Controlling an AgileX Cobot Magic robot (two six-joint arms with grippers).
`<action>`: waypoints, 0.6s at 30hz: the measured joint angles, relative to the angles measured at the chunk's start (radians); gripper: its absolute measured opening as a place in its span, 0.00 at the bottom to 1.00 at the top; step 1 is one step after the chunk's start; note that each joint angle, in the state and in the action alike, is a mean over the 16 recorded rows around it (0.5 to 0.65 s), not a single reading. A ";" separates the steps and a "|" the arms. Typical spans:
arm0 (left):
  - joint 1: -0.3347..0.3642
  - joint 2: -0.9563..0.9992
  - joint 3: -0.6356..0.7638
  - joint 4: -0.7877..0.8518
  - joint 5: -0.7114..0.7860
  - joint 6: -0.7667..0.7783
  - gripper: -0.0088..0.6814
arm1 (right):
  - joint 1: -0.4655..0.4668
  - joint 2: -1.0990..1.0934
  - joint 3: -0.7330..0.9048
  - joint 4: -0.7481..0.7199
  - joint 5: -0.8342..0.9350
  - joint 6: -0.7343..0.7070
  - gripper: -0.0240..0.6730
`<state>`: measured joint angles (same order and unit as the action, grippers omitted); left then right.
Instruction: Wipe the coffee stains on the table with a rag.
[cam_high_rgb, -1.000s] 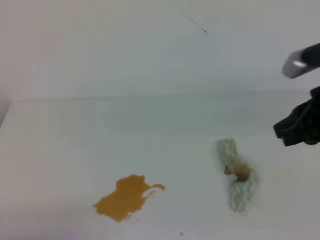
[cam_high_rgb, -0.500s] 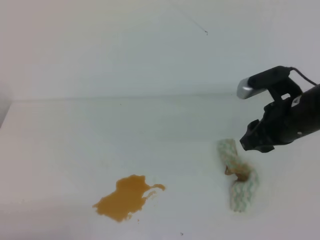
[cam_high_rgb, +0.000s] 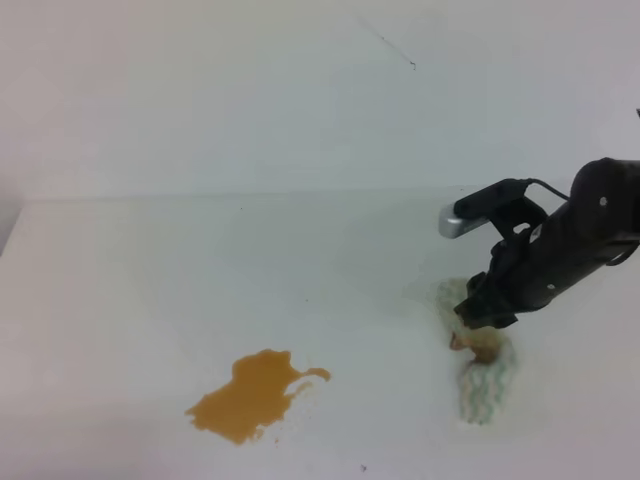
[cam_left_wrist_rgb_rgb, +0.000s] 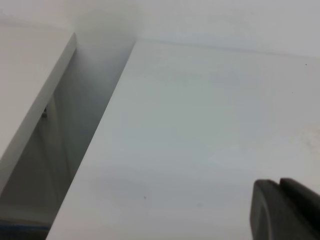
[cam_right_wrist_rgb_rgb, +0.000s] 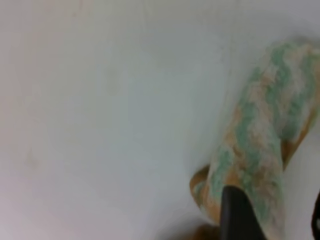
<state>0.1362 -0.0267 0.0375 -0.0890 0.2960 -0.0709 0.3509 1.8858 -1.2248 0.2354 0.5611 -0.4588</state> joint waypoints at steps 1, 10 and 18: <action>0.000 0.000 0.000 0.000 0.000 0.000 0.01 | 0.000 0.012 -0.006 0.001 -0.001 0.000 0.49; 0.000 0.002 -0.002 0.000 0.001 0.000 0.01 | 0.000 0.081 -0.046 0.013 0.020 -0.005 0.42; 0.000 0.002 -0.002 0.000 0.001 0.000 0.01 | 0.001 0.097 -0.113 0.088 0.138 -0.052 0.21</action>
<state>0.1361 -0.0250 0.0352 -0.0890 0.2970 -0.0709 0.3515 1.9824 -1.3373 0.3232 0.6988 -0.5105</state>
